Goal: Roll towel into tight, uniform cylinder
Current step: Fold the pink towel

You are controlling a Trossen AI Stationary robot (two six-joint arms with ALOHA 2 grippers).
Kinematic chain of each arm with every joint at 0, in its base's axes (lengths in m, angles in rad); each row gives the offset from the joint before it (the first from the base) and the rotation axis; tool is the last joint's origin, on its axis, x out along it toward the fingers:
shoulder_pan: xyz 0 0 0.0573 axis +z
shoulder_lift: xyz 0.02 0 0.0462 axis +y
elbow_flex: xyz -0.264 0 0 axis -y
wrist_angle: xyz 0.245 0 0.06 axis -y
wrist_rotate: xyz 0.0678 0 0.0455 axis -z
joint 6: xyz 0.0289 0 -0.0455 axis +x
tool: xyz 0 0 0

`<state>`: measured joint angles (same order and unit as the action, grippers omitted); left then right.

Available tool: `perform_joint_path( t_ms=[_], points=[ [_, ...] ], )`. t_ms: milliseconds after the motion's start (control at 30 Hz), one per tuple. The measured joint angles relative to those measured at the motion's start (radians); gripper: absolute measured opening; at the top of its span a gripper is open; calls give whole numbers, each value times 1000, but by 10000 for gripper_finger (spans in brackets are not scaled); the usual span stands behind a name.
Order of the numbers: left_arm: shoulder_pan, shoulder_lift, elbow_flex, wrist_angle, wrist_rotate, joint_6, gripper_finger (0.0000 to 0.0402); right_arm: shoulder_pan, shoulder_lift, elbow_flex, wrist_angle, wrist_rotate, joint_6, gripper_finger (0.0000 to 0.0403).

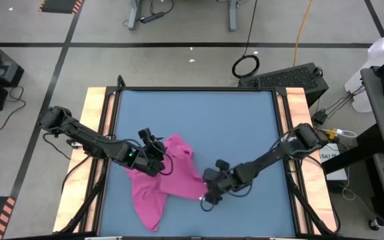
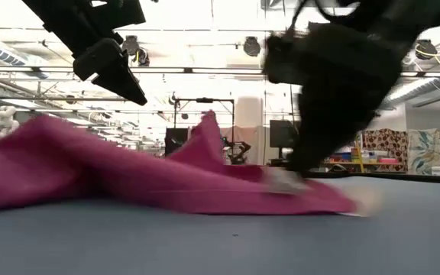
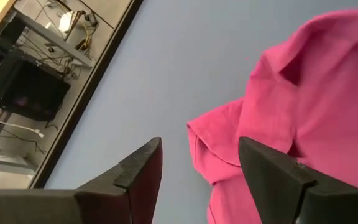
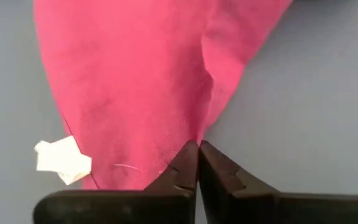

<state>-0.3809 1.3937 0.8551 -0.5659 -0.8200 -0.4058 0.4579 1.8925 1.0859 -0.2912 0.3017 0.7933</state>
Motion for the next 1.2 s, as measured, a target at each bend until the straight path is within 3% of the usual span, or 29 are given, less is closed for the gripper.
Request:
perform_joint_path(
  t_ms=[267,433,633,833,900,1067,1200],
  points=[
    [0,0,0,-1,99,-34,216,53,-13,5,-312,12,183,9],
    [-1,-1,-23,11,137,-62,216,81,-29,2,-426,-3,218,24],
    [-2,0,-123,14,226,-168,216,119,-114,-2,-501,-59,262,68],
    [-28,0,-196,34,287,-294,216,127,-199,-2,-525,-42,276,123],
    [-33,0,-212,35,302,-326,216,126,-213,-2,-508,13,252,135],
    [-34,0,-226,33,323,-373,216,109,-203,-1,-320,324,118,150],
    [-34,0,-226,44,338,-400,216,33,-155,1,-87,379,-93,156]
  ],
)
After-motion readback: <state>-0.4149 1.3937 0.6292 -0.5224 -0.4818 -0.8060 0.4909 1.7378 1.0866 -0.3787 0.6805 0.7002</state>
